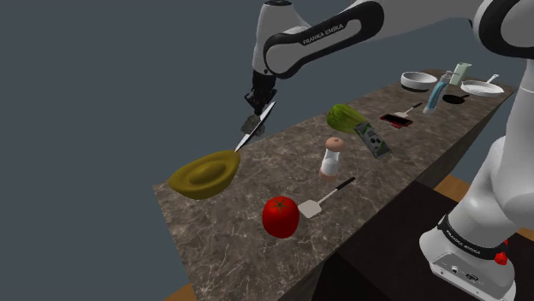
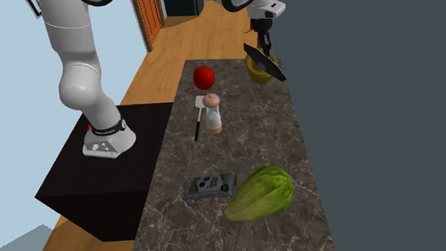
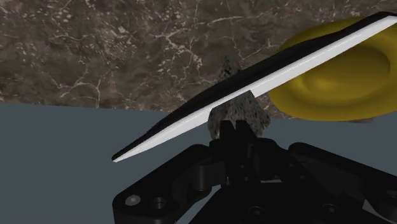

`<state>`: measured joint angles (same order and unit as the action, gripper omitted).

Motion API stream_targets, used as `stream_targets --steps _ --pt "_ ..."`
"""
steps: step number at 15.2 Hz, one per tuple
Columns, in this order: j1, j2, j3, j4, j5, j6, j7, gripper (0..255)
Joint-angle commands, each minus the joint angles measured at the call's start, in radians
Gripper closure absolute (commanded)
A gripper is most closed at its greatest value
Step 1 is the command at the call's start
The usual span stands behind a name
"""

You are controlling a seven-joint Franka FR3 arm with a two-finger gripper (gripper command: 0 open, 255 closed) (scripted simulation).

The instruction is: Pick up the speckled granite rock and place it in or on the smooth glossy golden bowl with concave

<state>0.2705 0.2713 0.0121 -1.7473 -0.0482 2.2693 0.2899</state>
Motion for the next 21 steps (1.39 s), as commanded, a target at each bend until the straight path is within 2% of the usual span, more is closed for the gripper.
stream_targets --steps 1,7,13,21 --pt "0.032 0.028 0.011 0.049 -0.017 -0.023 0.052 255" --pt "0.121 0.137 0.034 0.233 -0.059 -0.105 0.175 255" --pt "0.212 0.292 0.048 0.495 -0.093 -0.223 0.274 255" --pt "0.211 0.306 0.045 0.411 -0.1 -0.124 0.285 255"
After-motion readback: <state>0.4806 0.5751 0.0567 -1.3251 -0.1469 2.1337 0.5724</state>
